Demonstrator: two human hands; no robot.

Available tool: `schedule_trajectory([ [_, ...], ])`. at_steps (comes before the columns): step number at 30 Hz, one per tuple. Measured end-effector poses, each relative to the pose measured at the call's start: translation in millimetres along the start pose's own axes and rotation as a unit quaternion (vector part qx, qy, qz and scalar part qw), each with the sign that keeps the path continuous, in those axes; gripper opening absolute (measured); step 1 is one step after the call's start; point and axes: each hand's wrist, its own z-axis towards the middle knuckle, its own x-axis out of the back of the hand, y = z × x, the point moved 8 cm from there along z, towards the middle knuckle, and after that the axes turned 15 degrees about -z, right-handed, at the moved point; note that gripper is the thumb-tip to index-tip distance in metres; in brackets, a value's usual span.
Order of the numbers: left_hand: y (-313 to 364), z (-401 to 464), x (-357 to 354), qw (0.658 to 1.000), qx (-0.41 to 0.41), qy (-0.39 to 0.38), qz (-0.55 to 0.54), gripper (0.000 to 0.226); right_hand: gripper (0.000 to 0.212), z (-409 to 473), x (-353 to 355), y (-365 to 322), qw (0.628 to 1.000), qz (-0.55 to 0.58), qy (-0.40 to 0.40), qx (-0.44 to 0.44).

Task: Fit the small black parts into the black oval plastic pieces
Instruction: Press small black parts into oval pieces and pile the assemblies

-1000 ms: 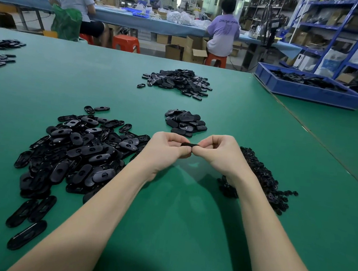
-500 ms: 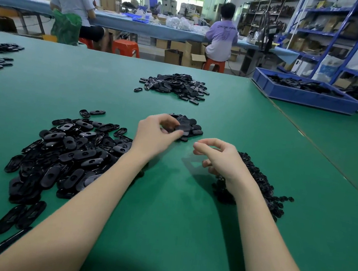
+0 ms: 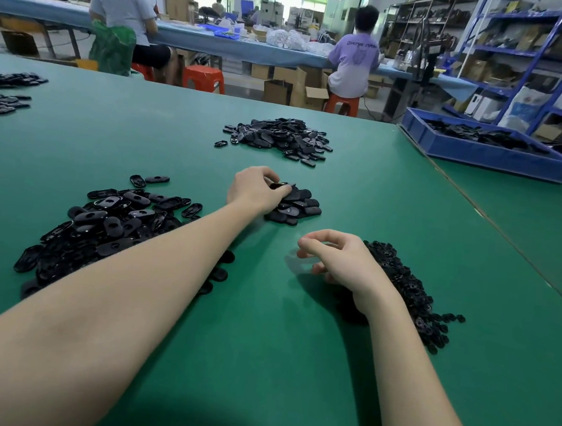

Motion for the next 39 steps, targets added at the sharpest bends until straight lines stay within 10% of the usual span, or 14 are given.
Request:
schedule_trajectory([
  [8,8.2,-64.8,40.4,0.996,-0.050,-0.058,-0.051,0.012,0.010,-1.4,-5.5,-5.3,0.999,-0.048,-0.012,0.017],
  [17,12.0,-94.6,80.6,0.977,-0.120,-0.159,0.080,0.048,0.008,-3.7,-17.8,-13.9,0.982,-0.179,-0.032,0.056],
  [26,-18.6,-89.2,95.8,0.949,-0.042,-0.240,0.198,0.013,0.010,0.2,-19.2,-13.7,0.973,-0.223,-0.020,0.061],
  [39,-15.2,-89.4,91.8,0.965,-0.057,-0.194,0.169,0.010,0.010,-1.7,-19.4,-13.6,0.977,-0.200,-0.037,0.058],
])
